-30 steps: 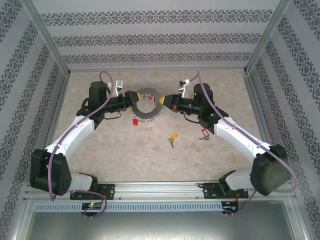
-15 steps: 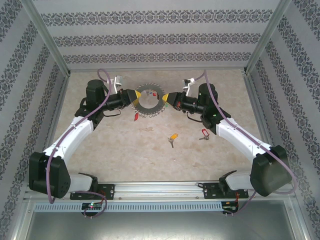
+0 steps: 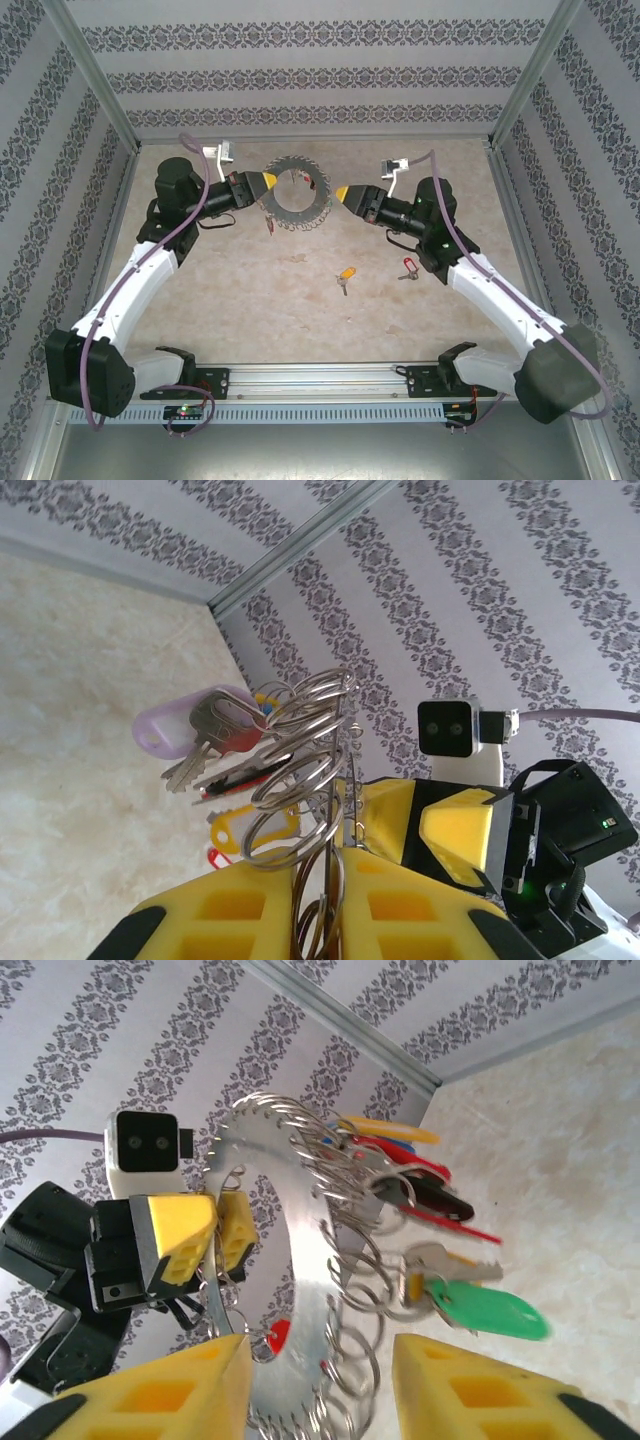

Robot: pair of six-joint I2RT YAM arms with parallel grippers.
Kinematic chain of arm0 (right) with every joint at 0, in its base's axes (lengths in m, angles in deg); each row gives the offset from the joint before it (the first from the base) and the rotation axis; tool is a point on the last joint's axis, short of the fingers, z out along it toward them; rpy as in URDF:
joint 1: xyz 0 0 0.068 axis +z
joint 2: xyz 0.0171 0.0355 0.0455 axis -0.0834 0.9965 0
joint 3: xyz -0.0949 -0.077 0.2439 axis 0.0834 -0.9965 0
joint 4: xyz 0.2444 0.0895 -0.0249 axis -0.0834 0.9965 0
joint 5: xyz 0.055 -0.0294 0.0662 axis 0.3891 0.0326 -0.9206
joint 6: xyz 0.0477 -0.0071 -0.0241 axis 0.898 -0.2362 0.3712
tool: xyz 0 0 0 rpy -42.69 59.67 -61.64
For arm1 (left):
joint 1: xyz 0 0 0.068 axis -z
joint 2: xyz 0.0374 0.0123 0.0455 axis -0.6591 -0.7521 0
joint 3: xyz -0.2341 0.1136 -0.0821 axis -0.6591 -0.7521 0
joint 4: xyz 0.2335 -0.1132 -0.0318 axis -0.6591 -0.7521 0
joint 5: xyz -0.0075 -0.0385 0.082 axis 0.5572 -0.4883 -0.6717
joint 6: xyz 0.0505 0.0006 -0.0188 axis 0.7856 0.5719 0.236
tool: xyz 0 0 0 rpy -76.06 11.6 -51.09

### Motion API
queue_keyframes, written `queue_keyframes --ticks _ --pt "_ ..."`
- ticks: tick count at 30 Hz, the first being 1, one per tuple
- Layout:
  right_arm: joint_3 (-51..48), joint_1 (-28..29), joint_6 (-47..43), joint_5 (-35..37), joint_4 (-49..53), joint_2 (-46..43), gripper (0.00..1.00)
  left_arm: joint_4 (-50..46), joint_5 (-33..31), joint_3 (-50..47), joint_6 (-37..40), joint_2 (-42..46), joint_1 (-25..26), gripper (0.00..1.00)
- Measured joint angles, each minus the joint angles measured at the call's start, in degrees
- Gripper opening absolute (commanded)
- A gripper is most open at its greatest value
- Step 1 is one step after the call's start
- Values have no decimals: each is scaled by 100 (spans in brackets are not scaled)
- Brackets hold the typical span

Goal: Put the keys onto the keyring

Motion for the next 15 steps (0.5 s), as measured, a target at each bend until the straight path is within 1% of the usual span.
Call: queue_keyframes --ticks 2,5,8,10,12,15 --pt "-146 0 -199 168 11 -258 54 48 2 0 136 116 0 0" --pt "-452 -11 -409 509 -11 -673 54 136 61 11 363 236 0 0" --pt "-916 -39 -675 986 -90 -1191 46 186 236 59 680 267 0 0" --pt "-1196 -37 -990 1231 -140 -1493 44 181 363 85 953 275 0 0" --pt "-1390 -35 -1456 1364 -151 -1718 43 129 446 85 1290 330 0 0" --pt "-1510 -31 -2245 1388 -177 -1851 38 31 570 87 1821 450 0 0"
